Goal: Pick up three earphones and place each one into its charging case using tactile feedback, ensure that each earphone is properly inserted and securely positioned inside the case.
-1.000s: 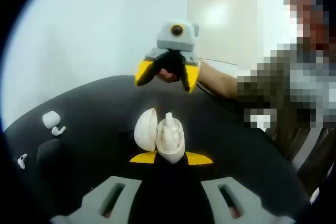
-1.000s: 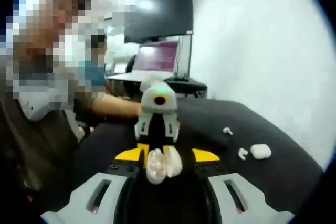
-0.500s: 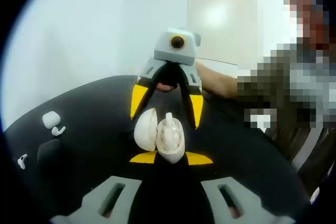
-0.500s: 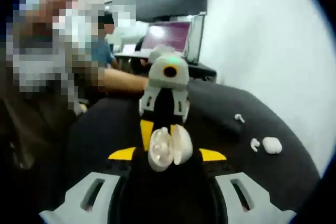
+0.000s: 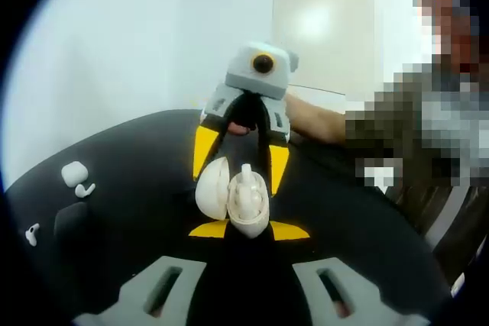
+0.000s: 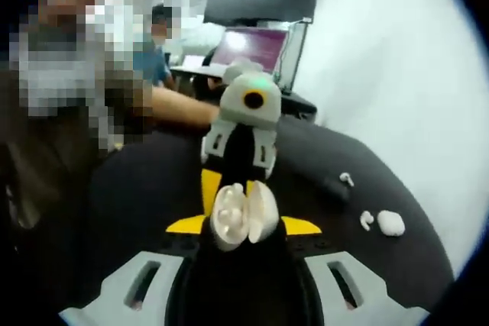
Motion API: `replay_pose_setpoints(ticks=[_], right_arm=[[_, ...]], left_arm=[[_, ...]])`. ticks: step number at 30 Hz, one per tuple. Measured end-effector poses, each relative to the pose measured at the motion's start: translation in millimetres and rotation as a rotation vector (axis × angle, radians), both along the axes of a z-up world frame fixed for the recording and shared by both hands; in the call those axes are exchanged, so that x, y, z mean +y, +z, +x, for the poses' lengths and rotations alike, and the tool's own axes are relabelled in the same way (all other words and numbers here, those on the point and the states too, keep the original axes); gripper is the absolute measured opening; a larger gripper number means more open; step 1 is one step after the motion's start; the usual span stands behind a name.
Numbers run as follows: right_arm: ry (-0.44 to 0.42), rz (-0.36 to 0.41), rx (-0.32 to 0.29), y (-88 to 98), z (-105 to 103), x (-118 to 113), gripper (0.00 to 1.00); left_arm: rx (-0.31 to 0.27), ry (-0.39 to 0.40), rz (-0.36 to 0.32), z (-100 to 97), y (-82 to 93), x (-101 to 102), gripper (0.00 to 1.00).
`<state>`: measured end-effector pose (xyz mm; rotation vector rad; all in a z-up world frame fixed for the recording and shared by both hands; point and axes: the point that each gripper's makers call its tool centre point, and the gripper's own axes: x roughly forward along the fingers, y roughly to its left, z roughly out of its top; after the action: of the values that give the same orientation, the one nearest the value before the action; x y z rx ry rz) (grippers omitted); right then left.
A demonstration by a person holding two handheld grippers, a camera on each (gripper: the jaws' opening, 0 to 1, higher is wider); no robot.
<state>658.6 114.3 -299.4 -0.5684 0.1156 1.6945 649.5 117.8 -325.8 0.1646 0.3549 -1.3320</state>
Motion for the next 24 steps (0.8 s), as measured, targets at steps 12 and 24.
replay_pose_setpoints(ticks=[12, 24], right_arm=[[0.024, 0.013, -0.055, 0.9, -2.5, 0.5, 0.37], [0.055, 0.022, -0.128, 3.6, -5.4, 0.0, 0.35]], left_arm=[[0.000, 0.000, 0.000, 1.1, -0.1, 0.6, 0.16], [0.001, 0.001, -0.001, 0.4, -0.2, 0.4, 0.16]])
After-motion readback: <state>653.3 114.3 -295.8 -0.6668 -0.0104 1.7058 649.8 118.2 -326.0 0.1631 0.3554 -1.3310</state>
